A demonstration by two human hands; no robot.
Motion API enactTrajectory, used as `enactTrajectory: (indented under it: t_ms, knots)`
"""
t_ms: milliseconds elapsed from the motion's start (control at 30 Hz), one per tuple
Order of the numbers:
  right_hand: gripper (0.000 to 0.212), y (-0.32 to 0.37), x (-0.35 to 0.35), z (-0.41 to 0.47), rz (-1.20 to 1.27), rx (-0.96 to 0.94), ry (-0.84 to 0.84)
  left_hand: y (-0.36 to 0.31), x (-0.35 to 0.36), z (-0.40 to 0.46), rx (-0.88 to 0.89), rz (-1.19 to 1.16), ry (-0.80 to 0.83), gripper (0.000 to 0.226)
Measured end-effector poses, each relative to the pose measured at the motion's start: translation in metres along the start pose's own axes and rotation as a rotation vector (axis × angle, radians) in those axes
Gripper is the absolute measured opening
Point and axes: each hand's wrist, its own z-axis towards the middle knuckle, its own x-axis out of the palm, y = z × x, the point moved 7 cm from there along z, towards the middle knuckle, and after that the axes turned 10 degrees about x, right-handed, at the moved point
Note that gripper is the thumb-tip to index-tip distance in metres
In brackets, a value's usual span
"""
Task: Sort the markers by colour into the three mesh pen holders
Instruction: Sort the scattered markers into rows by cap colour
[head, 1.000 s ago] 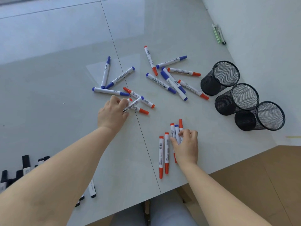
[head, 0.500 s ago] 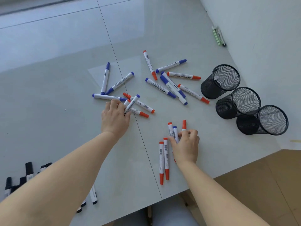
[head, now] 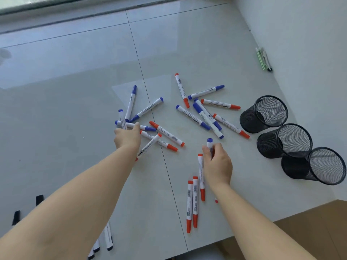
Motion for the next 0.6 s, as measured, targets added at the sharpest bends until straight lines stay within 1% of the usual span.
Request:
enactTrajectory:
  t_ms: [67, 133, 200, 300, 400, 467, 600]
  knots:
    - [0.027, 0.013, -0.001, 0.013, 0.030, -0.043, 0.049, 0.002, 0.006, 0.004, -0.088, 0.001, 0.003, 0.060]
    - [0.028, 0.026, -0.001, 0.027, -0.020, -0.098, 0.083, 0.004, 0.009, 0.008, -0.153, 0.003, 0.011, 0.057]
    - [0.030, 0.038, 0.000, 0.042, -0.099, -0.148, 0.107, 0.004, 0.010, 0.014, -0.179, 0.000, 0.003, 0.052]
    - [0.028, 0.060, 0.009, 0.064, -0.284, -0.255, 0.123, 0.005, 0.008, 0.024, -0.191, 0.025, -0.033, 0.041]
    - [0.023, 0.084, 0.021, 0.081, -0.438, -0.346, 0.099, 0.005, 0.005, 0.030, -0.193, 0.069, -0.054, 0.028]
    - [0.024, 0.095, 0.031, 0.088, -0.523, -0.389, 0.104, 0.006, 0.002, 0.032, -0.182, 0.084, -0.080, 0.026]
    - [0.021, 0.101, 0.046, 0.091, -0.664, -0.446, 0.142, 0.006, -0.007, 0.034, -0.150, 0.098, -0.124, 0.031]
